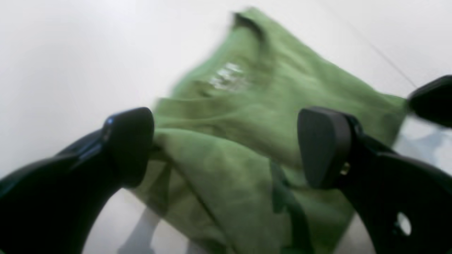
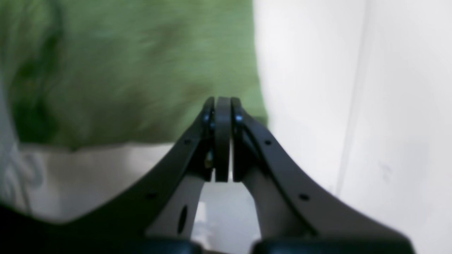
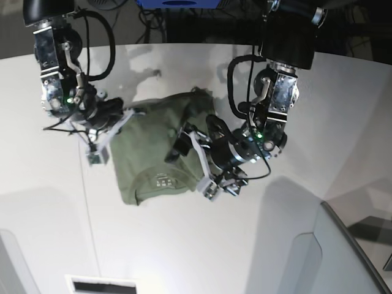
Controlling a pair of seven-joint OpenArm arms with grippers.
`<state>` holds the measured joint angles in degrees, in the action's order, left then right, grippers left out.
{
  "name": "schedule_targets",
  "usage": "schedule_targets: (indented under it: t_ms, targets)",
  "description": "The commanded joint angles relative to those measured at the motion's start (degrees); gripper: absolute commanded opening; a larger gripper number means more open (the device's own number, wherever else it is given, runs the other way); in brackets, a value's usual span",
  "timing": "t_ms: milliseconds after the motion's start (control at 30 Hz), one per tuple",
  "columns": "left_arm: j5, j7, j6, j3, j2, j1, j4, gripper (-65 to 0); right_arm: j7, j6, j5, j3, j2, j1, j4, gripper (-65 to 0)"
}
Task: Layout the t-shirt on the table in an organized manner, then fold the t-shirt properly
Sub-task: 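Hold the shirt's collar edge with both grippers and square it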
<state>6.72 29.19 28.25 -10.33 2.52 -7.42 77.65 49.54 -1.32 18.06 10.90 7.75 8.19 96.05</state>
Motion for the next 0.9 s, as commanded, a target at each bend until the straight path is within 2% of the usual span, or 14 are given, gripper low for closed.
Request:
schedule_targets:
  t_ms: [0, 233, 600, 867]
  targets:
    - [0.62, -1.28, -0.51, -0.71, 0.07, -0.71, 0.38, -2.8, -0.79, 0.05, 0.18, 1.02, 0.21, -0.67, 0.87, -64.2]
    - [0.09, -1.28, -0.51, -2.55, 0.51, 4.74, 1.25, -2.8, -1.23, 0.14, 0.18, 1.98, 0.38, -4.19, -3.52, -64.2]
    - [0.09, -1.37, -0.6, -1.94, 7.54, 11.16, 0.29, -2.8, -8.44, 0.22, 0.35, 2.16, 0.47, -7.0, -15.57, -64.2]
    - [0.18, -1.37, -0.6, -1.85, 9.48, 13.18, -1.12, -2.8, -9.41, 0.22, 0.09, 1.98, 0.47, -5.33, -16.01, -64.2]
